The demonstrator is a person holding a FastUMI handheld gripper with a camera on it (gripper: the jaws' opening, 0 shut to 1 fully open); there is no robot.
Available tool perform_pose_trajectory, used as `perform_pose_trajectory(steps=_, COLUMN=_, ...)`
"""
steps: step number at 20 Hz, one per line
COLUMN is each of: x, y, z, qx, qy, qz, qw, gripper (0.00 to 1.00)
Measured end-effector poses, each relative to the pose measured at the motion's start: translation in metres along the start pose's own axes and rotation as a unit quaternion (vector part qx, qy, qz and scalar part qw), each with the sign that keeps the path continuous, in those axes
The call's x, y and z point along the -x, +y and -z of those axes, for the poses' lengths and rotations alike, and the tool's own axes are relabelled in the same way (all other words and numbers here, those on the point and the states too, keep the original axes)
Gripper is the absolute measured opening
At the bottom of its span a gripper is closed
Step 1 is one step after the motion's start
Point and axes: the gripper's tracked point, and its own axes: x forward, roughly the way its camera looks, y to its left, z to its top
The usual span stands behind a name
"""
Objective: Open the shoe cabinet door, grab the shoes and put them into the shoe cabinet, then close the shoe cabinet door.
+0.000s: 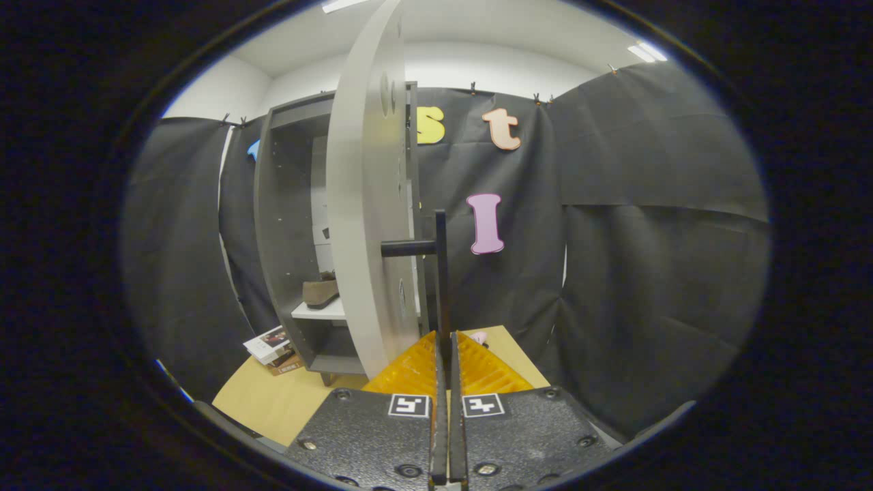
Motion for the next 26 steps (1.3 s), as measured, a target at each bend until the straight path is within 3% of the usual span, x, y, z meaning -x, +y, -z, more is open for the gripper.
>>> perform_pose_trajectory(steps=5, x=0.022, y=-0.025, z=-0.005, qx=0.015, qy=-0.016, qz=0.051, qw=0.998, gripper=0.09)
perform_pose_trajectory(steps=7, x=0.044, y=-0.024, z=-0.009, qx=0.016, qy=-0.022, qz=0.044, qw=0.999, gripper=0.15)
perform_pose_trajectory(steps=8, x=0.050, y=-0.018, z=-0.005, qx=0.018, qy=-0.023, qz=0.035, qw=0.999, gripper=0.22)
perform_pose_trajectory(steps=9, x=0.058, y=-0.015, z=-0.001, qx=0.023, qy=-0.021, qz=0.031, qw=0.999, gripper=0.37)
perform_pose_trajectory(steps=17, x=0.081, y=0.055, z=0.070, qx=0.037, qy=0.015, qz=-0.036, qw=0.999, gripper=0.95)
perform_pose_trajectory(steps=26, x=0.029, y=0.144, z=0.213, qx=0.043, qy=0.128, qz=-0.106, qw=0.985, gripper=0.98)
